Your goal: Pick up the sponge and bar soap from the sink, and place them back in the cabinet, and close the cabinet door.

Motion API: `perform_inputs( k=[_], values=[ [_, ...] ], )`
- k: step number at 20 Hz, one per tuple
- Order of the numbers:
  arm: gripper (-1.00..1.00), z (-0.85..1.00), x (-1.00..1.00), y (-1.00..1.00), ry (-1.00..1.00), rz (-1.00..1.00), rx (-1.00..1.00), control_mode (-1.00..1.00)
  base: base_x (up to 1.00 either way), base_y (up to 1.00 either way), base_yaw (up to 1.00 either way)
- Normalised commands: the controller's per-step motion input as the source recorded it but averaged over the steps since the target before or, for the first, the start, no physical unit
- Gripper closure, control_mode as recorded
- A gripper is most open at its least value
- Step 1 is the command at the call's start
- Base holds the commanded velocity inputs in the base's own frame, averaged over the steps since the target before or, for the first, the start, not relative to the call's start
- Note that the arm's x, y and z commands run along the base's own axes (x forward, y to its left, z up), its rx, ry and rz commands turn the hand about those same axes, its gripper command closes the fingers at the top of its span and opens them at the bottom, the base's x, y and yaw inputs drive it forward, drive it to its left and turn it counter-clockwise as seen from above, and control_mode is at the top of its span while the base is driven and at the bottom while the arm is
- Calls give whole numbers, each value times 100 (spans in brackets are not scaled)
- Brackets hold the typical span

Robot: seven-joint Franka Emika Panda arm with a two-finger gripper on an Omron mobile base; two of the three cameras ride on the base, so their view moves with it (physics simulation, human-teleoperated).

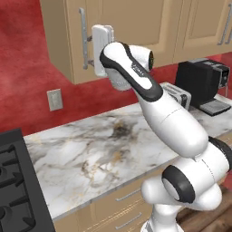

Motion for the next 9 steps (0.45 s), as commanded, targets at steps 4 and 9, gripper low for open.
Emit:
perform_inputs(
  k=[4, 9],
  values=[
    [-100, 0, 46, 35, 1, -14, 0, -100, 0, 0, 0],
    [-100, 0, 48, 34, 1, -14, 0, -100, 0, 0, 0]
  ],
)
